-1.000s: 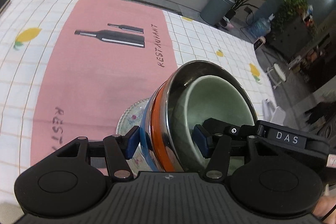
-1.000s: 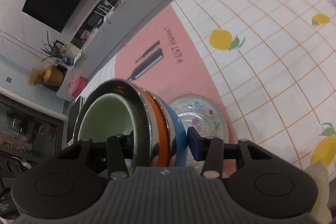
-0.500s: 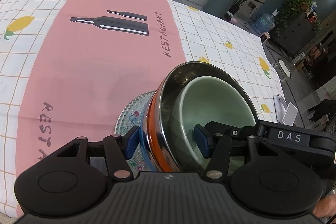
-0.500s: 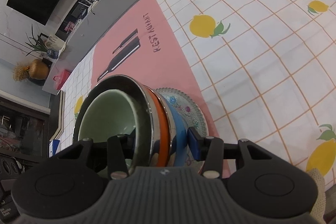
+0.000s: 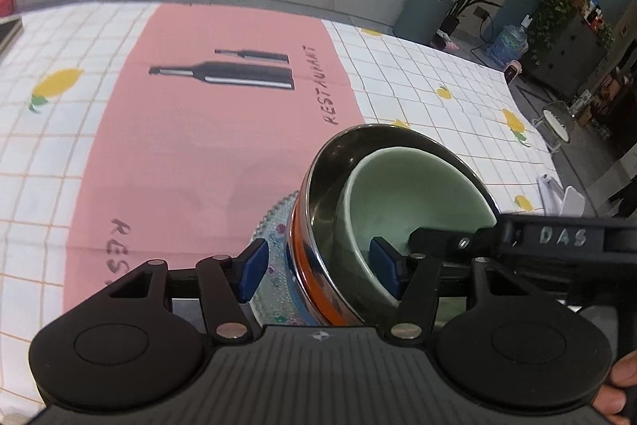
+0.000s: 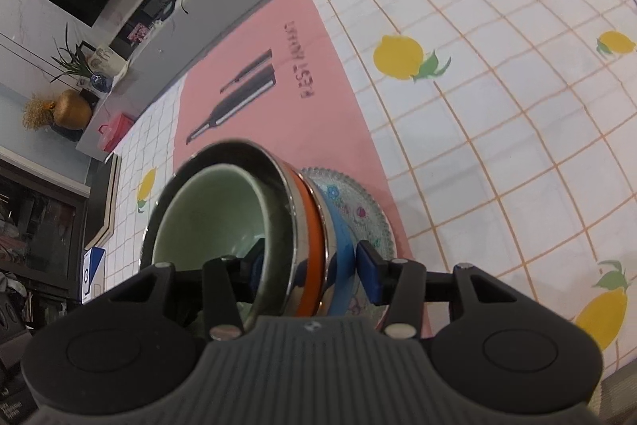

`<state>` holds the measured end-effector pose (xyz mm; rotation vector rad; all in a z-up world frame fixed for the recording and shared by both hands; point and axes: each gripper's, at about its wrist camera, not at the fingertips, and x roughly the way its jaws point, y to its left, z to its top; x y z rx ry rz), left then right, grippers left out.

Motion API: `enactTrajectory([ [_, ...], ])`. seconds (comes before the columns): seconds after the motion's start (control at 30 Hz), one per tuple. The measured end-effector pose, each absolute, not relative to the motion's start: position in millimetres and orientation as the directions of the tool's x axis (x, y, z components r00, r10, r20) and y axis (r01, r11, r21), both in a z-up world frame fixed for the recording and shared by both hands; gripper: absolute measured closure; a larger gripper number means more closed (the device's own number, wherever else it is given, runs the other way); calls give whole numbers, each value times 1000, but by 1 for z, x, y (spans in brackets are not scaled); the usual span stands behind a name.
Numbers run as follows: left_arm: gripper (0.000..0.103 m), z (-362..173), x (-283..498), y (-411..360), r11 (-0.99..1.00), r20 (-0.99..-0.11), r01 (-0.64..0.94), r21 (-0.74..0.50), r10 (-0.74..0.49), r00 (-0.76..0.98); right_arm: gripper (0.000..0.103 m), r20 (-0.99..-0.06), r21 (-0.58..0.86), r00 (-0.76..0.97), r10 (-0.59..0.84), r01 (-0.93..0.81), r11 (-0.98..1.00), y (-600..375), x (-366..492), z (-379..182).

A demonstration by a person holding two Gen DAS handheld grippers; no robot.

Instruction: Organize plates and bowls

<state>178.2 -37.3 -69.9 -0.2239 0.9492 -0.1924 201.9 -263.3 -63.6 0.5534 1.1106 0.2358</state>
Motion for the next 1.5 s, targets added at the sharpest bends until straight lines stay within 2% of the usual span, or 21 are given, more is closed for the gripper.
enactTrajectory([
  [0.07,31,-69,176,-40,968,-777,61,-245,-233,585,47,-784,511,456,421,90,855,-265,201,-60],
  [0.23,17,-64,168,-45,988,-770,23,-156,-136,623,37,-775,514,485,406,109,851,-270,201,-55],
  [0.27,16,-63,166,-46,990,-769,9,-142,-116,628,32,-770,517,493,405,110,849,-271,200,-53],
  [0.37,13,-56,157,-46,993,-761,-13,-114,-79,644,25,-753,496,540,375,91,864,-270,197,-40],
  [0.43,9,-50,147,-43,993,-739,-16,-114,-74,670,25,-745,471,572,343,87,878,-271,193,-32],
  [0.5,9,-40,134,-40,994,-699,-29,-102,-50,713,22,-732,455,602,319,83,887,-272,189,-23],
  [0.63,9,-15,102,-43,999,-569,-25,41,43,821,22,-682,445,669,295,60,893,-275,174,2],
  [0.73,9,5,71,-49,988,-460,-84,132,136,877,20,-639,405,718,278,6,914,-271,155,27],
  [0.8,9,16,55,-51,989,-453,-94,116,137,881,20,-621,366,735,270,-33,930,-266,140,40],
  [0.93,9,30,30,-49,998,-518,-60,16,59,854,20,-608,337,749,263,-57,940,-260,114,58],
  [1.0,9,33,17,-50,998,-522,-62,12,59,851,20,-602,328,755,260,-63,943,-257,97,61],
  [1.13,9,29,-2,-46,999,-510,-24,-24,9,860,20,-609,240,763,216,-82,967,-247,47,48],
  [1.23,9,28,-7,-42,997,-513,-11,-74,-29,858,20,-639,231,736,223,-93,969,-246,19,31],
  [1.33,9,28,-9,-43,997,-486,-52,-59,17,874,20,-671,240,698,251,-115,964,-239,8,19],
  [1.4,9,28,-11,-44,996,-461,-78,-45,48,886,20,-661,196,714,230,-131,972,-229,1,18],
  [1.5,9,23,-9,-45,996,-479,-76,-35,50,876,20,-618,129,756,214,-171,977,-214,-7,24],
])
